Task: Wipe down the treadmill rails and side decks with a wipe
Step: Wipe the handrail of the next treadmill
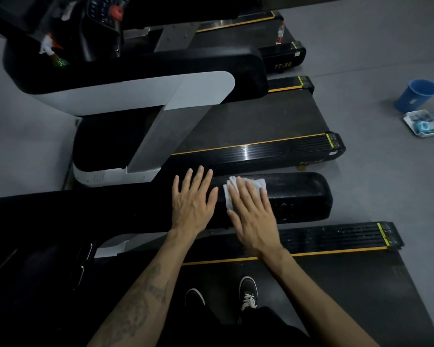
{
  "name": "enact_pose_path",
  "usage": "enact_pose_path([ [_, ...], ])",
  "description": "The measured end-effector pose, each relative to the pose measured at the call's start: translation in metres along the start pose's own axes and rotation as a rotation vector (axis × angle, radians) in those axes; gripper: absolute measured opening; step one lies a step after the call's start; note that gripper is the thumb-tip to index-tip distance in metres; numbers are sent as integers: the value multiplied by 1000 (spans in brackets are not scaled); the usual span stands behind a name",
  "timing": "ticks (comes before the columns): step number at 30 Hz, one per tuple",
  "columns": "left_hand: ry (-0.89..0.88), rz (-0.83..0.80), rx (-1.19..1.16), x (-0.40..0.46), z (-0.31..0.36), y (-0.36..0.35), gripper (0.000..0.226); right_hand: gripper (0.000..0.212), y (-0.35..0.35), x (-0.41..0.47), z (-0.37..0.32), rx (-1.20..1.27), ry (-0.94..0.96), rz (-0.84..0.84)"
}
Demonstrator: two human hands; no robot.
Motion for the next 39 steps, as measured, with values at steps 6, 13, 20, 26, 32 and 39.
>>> enact_pose_path([
  [6,17,6,8,-1,0,1,61,67,0,-19,8,71,-150,38],
  [13,24,-17,15,0,1,1,61,64,0,15,7,6,-60,-15],
  [20,28,27,7,-1,3,3,59,67,2,-5,20,67,-262,50],
  [26,28,21,11,0,3,3,59,61,5,24,13,0,-71,-19],
  [32,26,10,-3,0,2,1,60,63,11,10,35,17,-253,9],
  [39,31,-13,-1,0,2,1,61,64,6,34,2,18,-128,-43],
])
Point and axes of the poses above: each hand's wrist, its own x-axis towards the middle knuckle, its own y-axis out of the back of the hand, z = x × y, the point moved 8 cm from there along x, towards the middle knuckle, and after that the axes turned 1 degree about x, right-handed, at the moved point
